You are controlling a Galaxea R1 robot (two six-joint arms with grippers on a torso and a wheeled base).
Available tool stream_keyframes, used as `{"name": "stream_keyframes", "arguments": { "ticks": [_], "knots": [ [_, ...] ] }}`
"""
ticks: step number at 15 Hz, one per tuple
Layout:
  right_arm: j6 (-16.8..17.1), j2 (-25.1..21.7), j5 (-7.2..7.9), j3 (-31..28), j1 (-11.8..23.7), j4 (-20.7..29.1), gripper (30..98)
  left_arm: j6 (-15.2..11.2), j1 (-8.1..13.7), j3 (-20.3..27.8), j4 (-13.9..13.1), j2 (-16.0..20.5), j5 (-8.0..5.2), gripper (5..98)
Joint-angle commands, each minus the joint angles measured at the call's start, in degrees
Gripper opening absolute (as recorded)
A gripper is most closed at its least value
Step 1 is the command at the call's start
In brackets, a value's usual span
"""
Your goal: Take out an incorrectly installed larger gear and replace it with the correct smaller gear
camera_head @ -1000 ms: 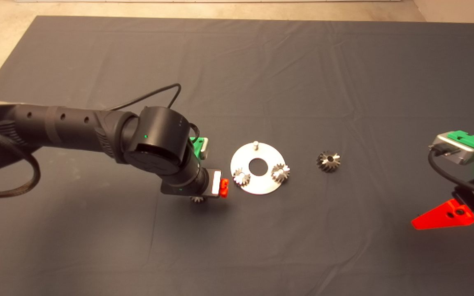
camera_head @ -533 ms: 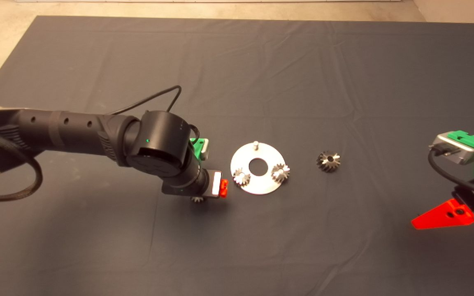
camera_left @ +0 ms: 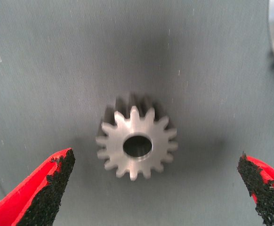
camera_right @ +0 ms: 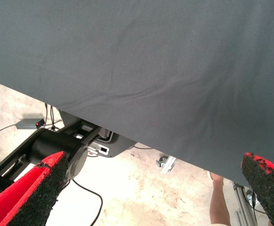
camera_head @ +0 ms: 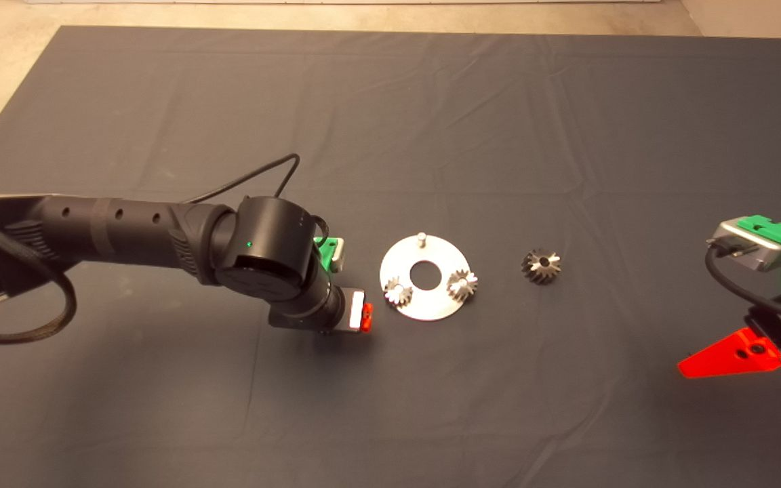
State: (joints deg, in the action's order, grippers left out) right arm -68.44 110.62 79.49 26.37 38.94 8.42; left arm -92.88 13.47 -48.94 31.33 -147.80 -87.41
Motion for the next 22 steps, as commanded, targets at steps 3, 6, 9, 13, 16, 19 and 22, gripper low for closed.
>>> {"name": "stream_keyframes", "arguments": {
  "ticks": [3,6,9,13,16,19,22],
  "knots": [
    [-0.3,-0.2,-0.13,-0.2,1.2,1.9,97.7,0.9,-0.6,-1.6,1.5,-0.3,-7.60,85.0],
    [-0.3,-0.2,-0.13,-0.2,1.2,1.9,97.7,1.0,-0.8,-2.1,1.5,-0.3,-7.60,84.5],
    [-0.3,-0.2,-0.13,-0.2,1.2,1.9,97.7,1.1,-0.7,-2.1,2.3,-0.5,-7.60,80.1],
    [-0.3,-0.2,-0.13,-0.2,1.2,1.9,97.7,1.1,-0.7,-2.9,2.5,-0.6,-7.60,75.8],
    [-0.3,-0.2,-0.13,-0.2,1.2,1.9,97.7,1.1,-0.8,-3.0,2.5,-0.5,-7.60,75.0],
    [-0.3,-0.2,-0.13,-0.2,1.2,1.9,97.7,1.1,-0.8,-3.0,2.4,-0.1,-7.60,70.2],
    [-0.3,-0.3,-0.13,-0.2,1.2,1.9,97.7,1.2,-0.8,-2.7,2.5,0.0,-7.60,67.2]
  ]
}}
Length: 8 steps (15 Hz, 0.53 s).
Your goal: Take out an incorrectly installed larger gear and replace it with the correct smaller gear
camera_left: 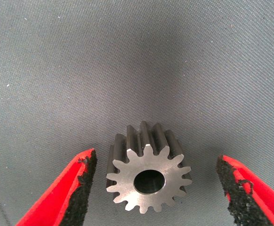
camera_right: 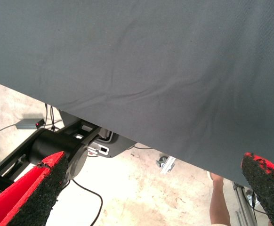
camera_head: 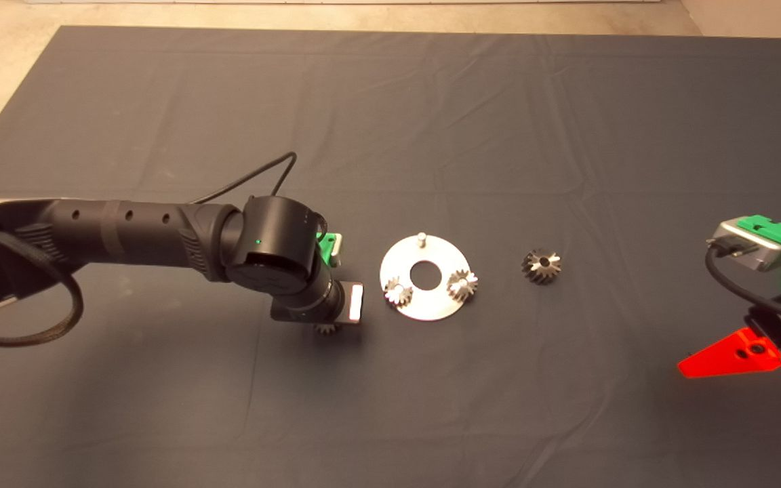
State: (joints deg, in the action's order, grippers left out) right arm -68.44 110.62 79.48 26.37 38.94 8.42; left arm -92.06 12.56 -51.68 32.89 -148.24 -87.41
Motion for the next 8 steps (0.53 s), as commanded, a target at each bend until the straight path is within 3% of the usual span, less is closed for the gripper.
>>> {"name": "stream_keyframes", "arguments": {
  "ticks": [1,8],
  "knots": [
    [-0.3,-0.3,-0.12,-0.3,1.2,1.9,97.7,0.5,0.1,0.0,0.9,0.6,-7.60,64.8],
    [-0.3,-0.2,-0.12,-0.3,1.2,1.9,97.7,1.4,-0.2,0.1,0.8,1.1,-7.60,64.9]
  ]
}}
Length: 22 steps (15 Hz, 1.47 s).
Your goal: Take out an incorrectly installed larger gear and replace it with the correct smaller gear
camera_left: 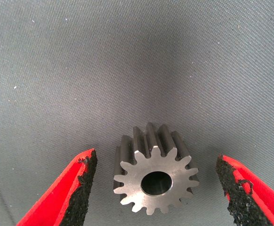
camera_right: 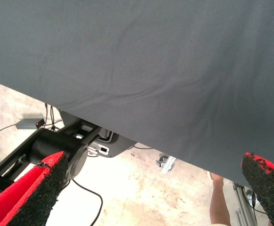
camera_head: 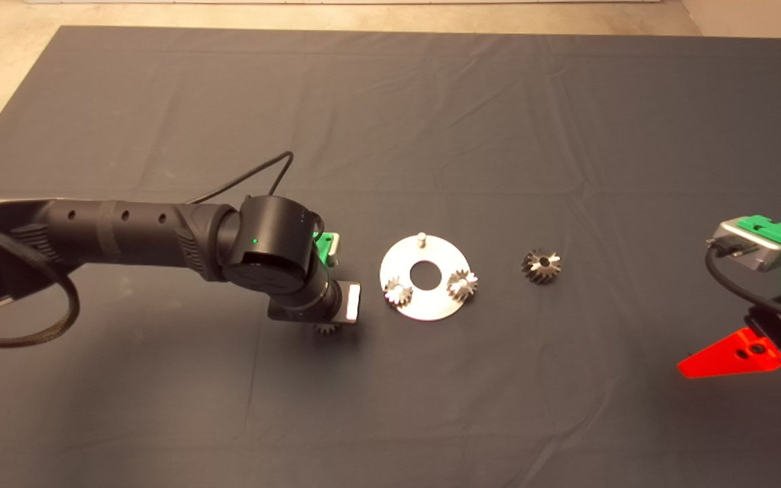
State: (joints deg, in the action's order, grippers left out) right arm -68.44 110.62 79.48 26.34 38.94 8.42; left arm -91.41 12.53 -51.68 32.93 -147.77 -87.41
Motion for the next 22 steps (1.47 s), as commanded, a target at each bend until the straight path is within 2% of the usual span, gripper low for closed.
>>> {"name": "stream_keyframes", "arguments": {
  "ticks": [1,4,15,17,22],
  "knots": [
    [-0.3,-0.2,-0.12,-0.3,1.2,1.9,97.7,1.0,-0.3,0.1,0.8,0.6,-7.60,64.9],
    [-0.3,-0.3,-0.12,-0.3,1.2,1.9,97.7,1.1,-1.3,0.0,0.9,0.6,-7.60,62.4],
    [-0.3,-0.3,-0.14,-0.2,1.2,1.9,97.7,1.5,-1.3,0.2,1.0,0.5,-7.60,50.0],
    [-0.3,-0.3,-0.20,-0.3,1.2,1.9,97.7,1.5,-1.3,-0.1,1.0,0.6,-7.60,45.1],
    [-0.3,-0.3,-0.12,-0.3,1.2,1.9,97.7,1.6,-1.3,0.1,1.2,0.3,-7.60,41.7]
  ]
}}
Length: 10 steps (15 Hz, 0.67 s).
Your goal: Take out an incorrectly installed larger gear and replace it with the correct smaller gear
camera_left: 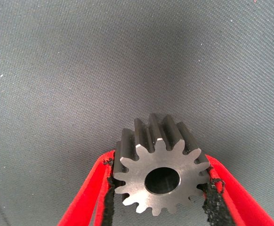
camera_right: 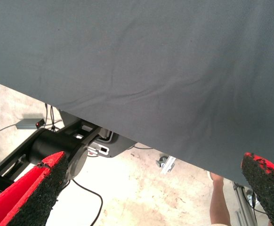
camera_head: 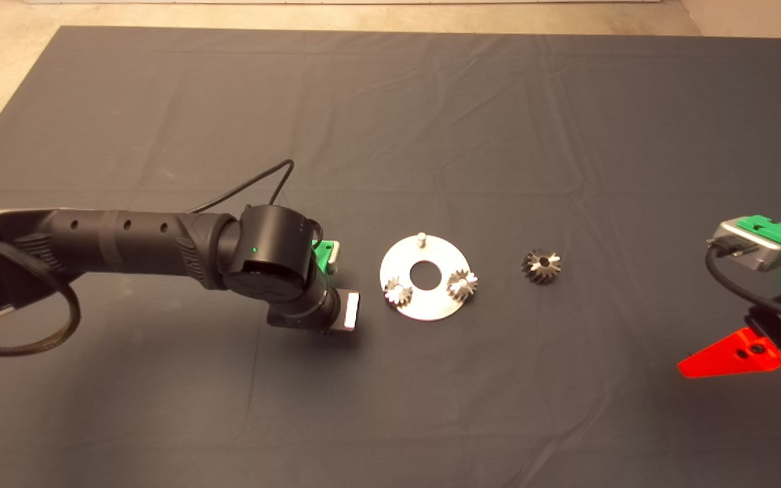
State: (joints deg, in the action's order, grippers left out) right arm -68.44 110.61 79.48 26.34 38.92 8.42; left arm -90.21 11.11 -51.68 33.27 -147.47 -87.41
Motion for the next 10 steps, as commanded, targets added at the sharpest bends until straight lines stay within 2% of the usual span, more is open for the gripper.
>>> {"name": "stream_keyframes", "arguments": {
  "ticks": [1,10],
  "knots": [
    [-0.3,-0.2,-0.18,-0.3,1.3,1.9,97.7,0.4,0.1,0.4,1.0,-0.2,-7.60,40.0],
    [-0.3,-0.2,-0.29,-0.3,1.3,1.9,97.7,0.7,0.5,1.0,0.9,0.0,-7.60,36.7]
  ]
}}
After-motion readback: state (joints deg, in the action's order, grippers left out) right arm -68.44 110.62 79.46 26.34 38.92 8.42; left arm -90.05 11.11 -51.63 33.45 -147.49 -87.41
